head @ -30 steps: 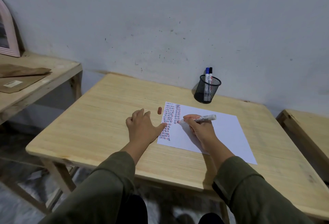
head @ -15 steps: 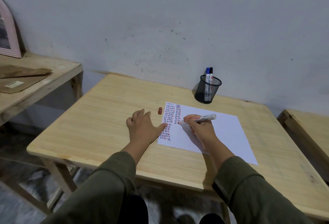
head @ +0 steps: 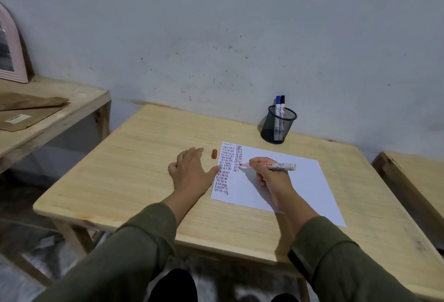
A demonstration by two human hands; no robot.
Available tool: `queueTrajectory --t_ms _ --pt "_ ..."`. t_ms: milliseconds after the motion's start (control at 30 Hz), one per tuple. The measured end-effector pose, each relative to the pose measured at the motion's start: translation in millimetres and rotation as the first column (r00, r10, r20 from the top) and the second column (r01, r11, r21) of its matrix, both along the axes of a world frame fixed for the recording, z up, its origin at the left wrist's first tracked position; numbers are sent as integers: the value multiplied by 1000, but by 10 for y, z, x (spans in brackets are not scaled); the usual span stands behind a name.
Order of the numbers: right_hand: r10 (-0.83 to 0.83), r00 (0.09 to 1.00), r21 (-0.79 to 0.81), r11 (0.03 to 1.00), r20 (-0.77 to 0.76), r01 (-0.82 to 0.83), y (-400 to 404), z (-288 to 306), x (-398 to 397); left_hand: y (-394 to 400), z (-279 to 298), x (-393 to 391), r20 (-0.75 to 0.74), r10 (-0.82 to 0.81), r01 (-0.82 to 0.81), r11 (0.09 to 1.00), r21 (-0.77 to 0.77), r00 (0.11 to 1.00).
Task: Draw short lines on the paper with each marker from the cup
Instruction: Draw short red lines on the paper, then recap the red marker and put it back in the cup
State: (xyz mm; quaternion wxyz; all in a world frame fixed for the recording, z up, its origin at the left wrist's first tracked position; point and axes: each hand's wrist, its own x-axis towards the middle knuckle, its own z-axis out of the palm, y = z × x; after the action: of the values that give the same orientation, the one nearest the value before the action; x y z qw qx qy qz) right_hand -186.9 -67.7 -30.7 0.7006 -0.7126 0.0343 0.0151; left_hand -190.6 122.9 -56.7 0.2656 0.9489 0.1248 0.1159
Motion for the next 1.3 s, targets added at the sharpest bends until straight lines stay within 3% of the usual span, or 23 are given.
queueTrajectory --t_ms 200,433,500,533,600,667,733,800,1300 --pt "38 999 32 999 17 -39 -58 18 46 -84 183 144 48 -109 110 994 -2 993" --pt "63 996 80 994 62 -68 -102 166 64 -101 152 375 18 -95 94 995 19 995" --pt "44 997 83 995 59 -49 -113 210 66 -110 121 379 77 -67 73 994 -79 995" --pt "36 997 84 996 61 -41 -120 236 65 -133 133 370 111 -43 65 978 -200 993" --pt "35 996 91 995 77 -41 -126 305 58 -225 212 354 148 33 47 862 -505 988" --pt "45 994 98 994 100 -55 -125 381 49 -335 317 341 116 97 17 692 -722 989" --pt "49 992 96 993 121 -61 -120 448 48 -413 403 336 68 84 16 508 -861 994" --pt "52 990 101 993 134 -66 -117 498 50 -450 438 349 37 67 7 402 -916 997" --pt "56 982 106 992 182 -76 -180 595 15 -699 734 236 44 -103 75 313 -947 994"
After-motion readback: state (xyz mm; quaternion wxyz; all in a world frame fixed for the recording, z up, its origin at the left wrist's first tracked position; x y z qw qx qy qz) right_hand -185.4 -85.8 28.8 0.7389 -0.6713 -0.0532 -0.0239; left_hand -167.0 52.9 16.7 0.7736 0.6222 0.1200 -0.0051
